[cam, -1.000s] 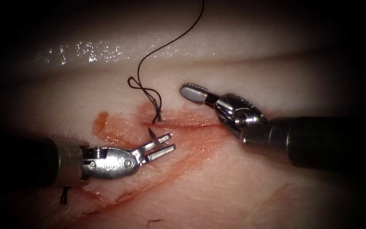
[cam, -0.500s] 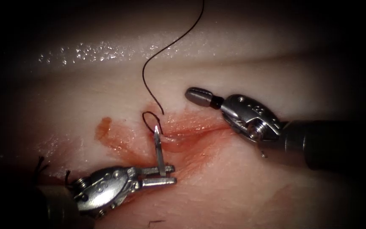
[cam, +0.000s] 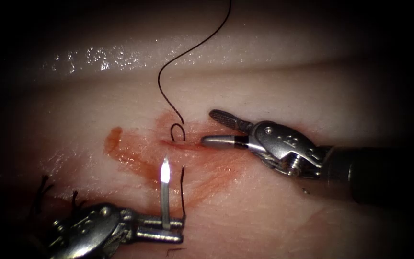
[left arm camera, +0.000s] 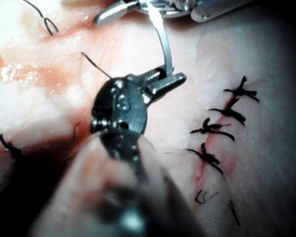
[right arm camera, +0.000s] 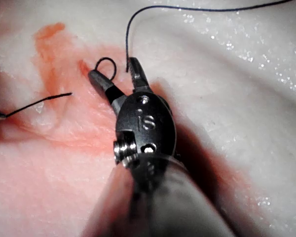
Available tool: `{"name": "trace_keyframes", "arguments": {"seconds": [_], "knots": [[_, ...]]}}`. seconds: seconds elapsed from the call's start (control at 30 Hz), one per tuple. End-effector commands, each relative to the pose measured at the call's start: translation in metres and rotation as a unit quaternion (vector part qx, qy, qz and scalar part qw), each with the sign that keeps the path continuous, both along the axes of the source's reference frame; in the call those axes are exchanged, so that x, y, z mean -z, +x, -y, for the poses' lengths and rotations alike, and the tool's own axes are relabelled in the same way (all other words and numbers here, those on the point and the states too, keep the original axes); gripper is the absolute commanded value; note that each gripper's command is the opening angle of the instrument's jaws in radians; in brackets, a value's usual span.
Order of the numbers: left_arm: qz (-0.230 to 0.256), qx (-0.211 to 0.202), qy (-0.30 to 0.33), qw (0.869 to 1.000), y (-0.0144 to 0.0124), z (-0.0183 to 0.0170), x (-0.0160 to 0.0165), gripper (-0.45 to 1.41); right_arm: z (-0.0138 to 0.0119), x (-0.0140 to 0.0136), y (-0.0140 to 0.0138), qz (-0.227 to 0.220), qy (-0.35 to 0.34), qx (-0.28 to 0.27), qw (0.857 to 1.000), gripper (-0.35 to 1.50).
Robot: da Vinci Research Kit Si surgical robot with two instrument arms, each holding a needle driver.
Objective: Wound Closure
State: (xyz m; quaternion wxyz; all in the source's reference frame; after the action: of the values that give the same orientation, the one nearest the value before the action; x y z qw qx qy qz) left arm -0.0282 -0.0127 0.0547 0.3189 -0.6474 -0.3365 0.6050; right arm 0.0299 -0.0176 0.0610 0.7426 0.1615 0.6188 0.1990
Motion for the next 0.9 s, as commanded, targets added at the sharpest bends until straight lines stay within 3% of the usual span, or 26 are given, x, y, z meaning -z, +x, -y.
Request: {"name": "trace_keyframes", "arguments": {"seconds": [0.03,0.13,0.2,0.47,0.67,0.87,0.9], "knots": [[-0.003,0.003,-0.017,1.000,-0.0002,0.0003,-0.0001,-0.45,0.0011,0.0005,0.0016,-0.007,-0.019,0.017,1.000,0.63],[-0.011,0.013,-0.057,0.998,0.0007,0.0002,0.0016,-0.45,0.0019,0.0018,0.0028,-0.012,-0.069,0.047,0.996,0.73],[-0.017,0.018,-0.083,0.996,0.0018,0.0003,0.0034,-0.45,0.0023,0.0029,0.0040,-0.005,-0.109,0.068,0.992,0.91],[-0.023,0.025,-0.117,0.993,0.0038,0.0002,0.0079,-0.45,0.0031,0.0044,0.0063,-0.006,-0.160,0.102,0.982,0.93],[-0.023,0.028,-0.131,0.991,0.0041,-0.0003,0.0104,-0.45,0.0032,0.0023,0.0067,0.004,-0.166,0.121,0.979,0.86],[-0.023,0.032,-0.139,0.990,0.0037,-0.0006,0.0116,-0.45,0.0039,-0.0024,0.0066,0.039,-0.178,0.145,0.972,0.66],[-0.023,0.032,-0.138,0.990,0.0037,-0.0007,0.0117,-0.45,0.0041,-0.0032,0.0066,0.047,-0.176,0.150,0.972,0.56]]}}
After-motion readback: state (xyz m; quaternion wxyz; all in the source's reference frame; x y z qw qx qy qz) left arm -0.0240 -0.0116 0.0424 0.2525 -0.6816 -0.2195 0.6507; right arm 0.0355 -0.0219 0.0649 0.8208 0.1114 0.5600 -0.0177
